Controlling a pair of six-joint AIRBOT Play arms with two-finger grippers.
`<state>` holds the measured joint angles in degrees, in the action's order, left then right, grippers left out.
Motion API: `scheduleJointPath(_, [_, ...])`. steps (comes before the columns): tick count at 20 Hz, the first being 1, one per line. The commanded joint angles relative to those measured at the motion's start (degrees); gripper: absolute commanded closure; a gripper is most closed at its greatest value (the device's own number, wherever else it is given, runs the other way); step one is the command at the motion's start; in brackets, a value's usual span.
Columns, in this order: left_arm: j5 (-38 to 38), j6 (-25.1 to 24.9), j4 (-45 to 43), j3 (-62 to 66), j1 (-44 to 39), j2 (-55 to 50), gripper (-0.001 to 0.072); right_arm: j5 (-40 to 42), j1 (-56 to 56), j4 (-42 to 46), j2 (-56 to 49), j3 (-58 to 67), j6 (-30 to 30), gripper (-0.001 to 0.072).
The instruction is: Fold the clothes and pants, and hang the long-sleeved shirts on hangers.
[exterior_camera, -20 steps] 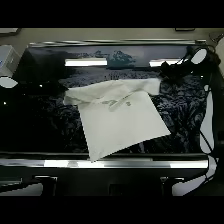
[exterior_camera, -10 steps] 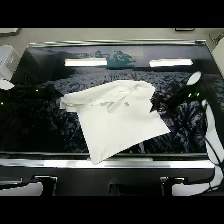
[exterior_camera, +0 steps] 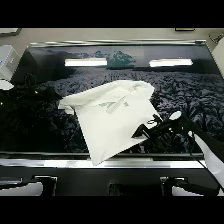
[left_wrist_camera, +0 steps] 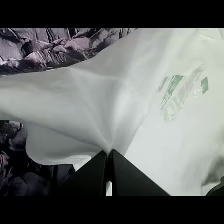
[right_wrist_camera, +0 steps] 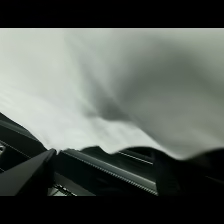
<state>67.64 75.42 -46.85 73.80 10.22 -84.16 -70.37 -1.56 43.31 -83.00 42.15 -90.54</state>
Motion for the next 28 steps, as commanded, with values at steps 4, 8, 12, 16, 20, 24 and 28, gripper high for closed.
scheduleJointPath(4, [1.4,0.0,-0.1,0.0,0.2,0.0,0.0684,19.0,-7.6,-10.3,0.4,-1.5,-1.1,0.0677])
scheduleJointPath(8, [2.5,0.0,-0.2,0.0,1.1,-0.1,0.0684,12.5,6.9,3.9,2.3,10.0,-1.0,0.0677])
scheduleJointPath(12, [4.6,0.0,-0.3,-0.8,0.3,-1.2,0.0684,10.7,19.3,7.1,3.4,14.9,-5.2,0.0676])
scheduleJointPath(16, [4.8,0.0,-0.3,-4.3,-2.6,-2.1,0.0684,2.6,16.7,17.5,1.5,14.5,-2.6,0.0608])
scheduleJointPath(20, [4.9,0.0,-0.3,-5.4,-3.5,-2.1,0.0684,-11.3,16.6,24.0,1.7,13.2,0.0,0.0135])
scheduleJointPath(24, [4.8,0.0,-0.3,-5.4,-3.4,-2.1,0.0684,-10.2,16.6,18.8,7.5,-2.9,1.5,0.0143])
scheduleJointPath(28, [4.9,0.0,-0.3,-5.4,-3.4,-2.1,0.0684,-4.2,16.6,9.4,10.5,-11.0,3.9,0.0144])
